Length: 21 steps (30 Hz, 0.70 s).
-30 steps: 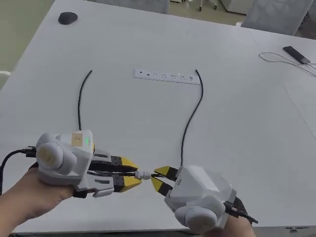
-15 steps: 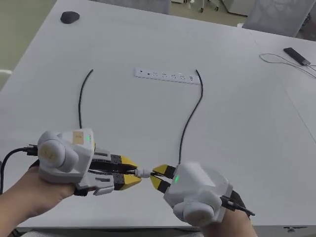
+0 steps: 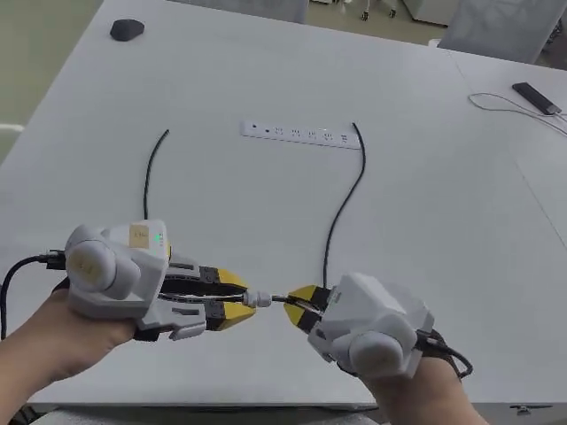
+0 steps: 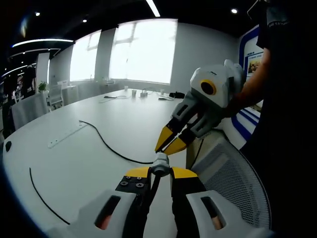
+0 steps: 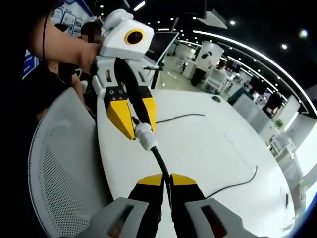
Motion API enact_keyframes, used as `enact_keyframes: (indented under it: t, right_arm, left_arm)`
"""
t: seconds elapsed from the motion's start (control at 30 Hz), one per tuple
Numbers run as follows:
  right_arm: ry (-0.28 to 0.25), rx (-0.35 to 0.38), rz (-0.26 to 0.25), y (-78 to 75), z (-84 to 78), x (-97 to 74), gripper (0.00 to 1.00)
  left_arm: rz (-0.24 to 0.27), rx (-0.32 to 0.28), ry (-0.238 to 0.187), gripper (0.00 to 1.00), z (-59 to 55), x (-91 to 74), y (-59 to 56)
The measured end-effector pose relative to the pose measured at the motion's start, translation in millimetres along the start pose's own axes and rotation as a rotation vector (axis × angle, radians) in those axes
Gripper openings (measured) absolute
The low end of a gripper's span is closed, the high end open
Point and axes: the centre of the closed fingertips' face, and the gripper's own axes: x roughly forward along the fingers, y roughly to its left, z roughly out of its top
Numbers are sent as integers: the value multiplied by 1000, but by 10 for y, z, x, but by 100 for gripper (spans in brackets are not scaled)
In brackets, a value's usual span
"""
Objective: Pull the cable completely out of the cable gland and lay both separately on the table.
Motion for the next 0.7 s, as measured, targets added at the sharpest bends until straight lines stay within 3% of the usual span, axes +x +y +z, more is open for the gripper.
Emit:
enact_keyframes:
  t: [0.17, 0.23, 0.37, 0.7]
  right_arm:
    - [22, 65, -24, -145, -177, -48, 0]
    - [43, 149, -39, -199, -287, -59, 0]
    - [36, 232, -57, -255, -366, -70, 0]
    - [23, 642, -81, -218, -677, -56, 0]
  left_arm:
    - [6, -1, 0, 15, 26, 27, -27]
    - [9, 0, -1, 15, 35, 46, -41]
    - [16, 4, -5, 15, 64, 59, -42]
    - [69, 20, -9, 15, 77, 13, 30]
